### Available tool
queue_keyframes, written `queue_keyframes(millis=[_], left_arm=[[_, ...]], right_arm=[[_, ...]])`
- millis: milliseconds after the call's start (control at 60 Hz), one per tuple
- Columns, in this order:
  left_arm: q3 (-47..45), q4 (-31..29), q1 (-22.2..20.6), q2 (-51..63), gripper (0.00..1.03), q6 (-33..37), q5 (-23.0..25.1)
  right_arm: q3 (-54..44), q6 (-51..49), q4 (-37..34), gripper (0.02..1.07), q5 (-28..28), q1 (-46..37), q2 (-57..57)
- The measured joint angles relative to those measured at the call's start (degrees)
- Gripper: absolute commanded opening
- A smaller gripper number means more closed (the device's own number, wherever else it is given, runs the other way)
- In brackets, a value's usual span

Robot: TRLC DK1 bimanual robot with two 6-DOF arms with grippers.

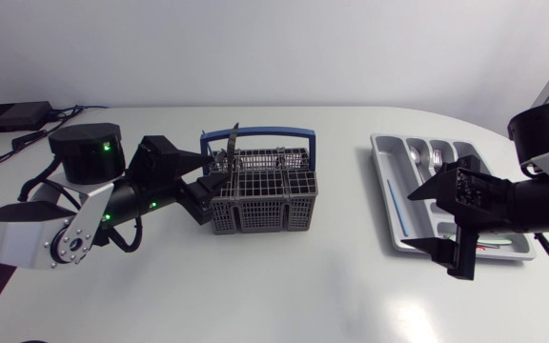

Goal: Unload the cutlery basket into the drawer organizer.

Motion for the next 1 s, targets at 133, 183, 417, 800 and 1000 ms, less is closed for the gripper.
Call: queue_keyframes(millis=[133,183,417,800,1000], left_arm=[[0.28,1.18,0.13,2.64,0.54,-0.61,0.02],[0.57,1.25,0.33,3.26,0.51,-0.96,0.02],[3.74,1.95,0.61,5.25,0.45,-2.19,0.02],[7.43,2.14,0.22,8.61,0.24,-4.33,0.04],[8.59,2.12,0.22,10.60,0.06,-4.94,0.02]], right_arm=[[-0.98,2.54,1.33,1.00,0.00,2.30,-0.11],[-1.20,2.97,1.49,1.00,-0.02,2.99,-0.15],[-3.26,5.27,3.65,1.00,0.04,5.97,-0.15],[-3.82,5.95,4.31,1.00,0.22,7.02,-0.13],[-4.28,6.32,4.52,1.00,0.22,7.08,-0.13]])
